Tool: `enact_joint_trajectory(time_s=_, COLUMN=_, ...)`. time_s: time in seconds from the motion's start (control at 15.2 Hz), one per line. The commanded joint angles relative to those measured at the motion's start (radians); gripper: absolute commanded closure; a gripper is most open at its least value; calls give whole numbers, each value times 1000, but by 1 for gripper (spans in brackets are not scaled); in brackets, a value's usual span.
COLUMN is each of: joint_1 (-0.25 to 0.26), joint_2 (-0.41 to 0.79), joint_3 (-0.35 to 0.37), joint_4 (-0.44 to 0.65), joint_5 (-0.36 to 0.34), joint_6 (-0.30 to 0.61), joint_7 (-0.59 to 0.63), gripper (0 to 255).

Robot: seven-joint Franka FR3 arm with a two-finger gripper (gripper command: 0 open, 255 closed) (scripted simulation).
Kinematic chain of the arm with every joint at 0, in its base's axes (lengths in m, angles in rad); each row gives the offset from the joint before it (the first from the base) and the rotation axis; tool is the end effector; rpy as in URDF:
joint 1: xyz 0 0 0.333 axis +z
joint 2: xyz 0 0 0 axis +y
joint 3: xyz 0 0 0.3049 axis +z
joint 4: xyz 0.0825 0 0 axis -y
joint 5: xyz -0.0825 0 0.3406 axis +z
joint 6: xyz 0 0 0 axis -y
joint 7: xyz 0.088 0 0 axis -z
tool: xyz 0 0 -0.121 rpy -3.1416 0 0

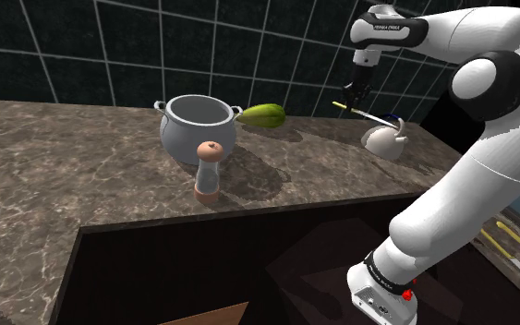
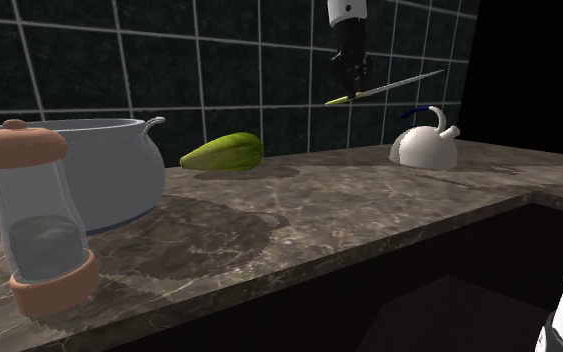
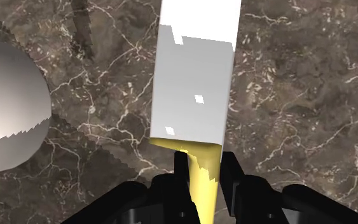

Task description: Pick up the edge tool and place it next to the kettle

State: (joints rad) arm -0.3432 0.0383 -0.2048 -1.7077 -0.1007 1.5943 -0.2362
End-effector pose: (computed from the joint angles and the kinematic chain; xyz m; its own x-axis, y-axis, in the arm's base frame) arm 0.4321 -0.2759 0.5246 0.9388 -0.2989 -0.1713 -0.2913 -0.9542 0.0686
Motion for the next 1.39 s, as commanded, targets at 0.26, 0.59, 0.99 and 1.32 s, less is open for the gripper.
enact_joint_trajectory(time_s=0.26, joint_1=0, joint_2=-2, joint_3=0, joint_4=-84, joint_5=-1, joint_6=82, joint_7=7, gripper=255)
enact_joint_trajectory(time_s=0.59, joint_1=-1, joint_2=4, joint_3=-1, joint_4=-143, joint_5=-1, joint_6=147, joint_7=13, gripper=255)
enact_joint_trajectory(time_s=0.99, joint_1=-2, joint_2=19, joint_3=-2, joint_4=-206, joint_5=0, joint_6=225, joint_7=18, gripper=255)
enact_joint_trajectory(time_s=1.32, joint_1=-4, joint_2=37, joint_3=-2, joint_4=-252, joint_5=2, joint_6=289, joint_7=21, gripper=255)
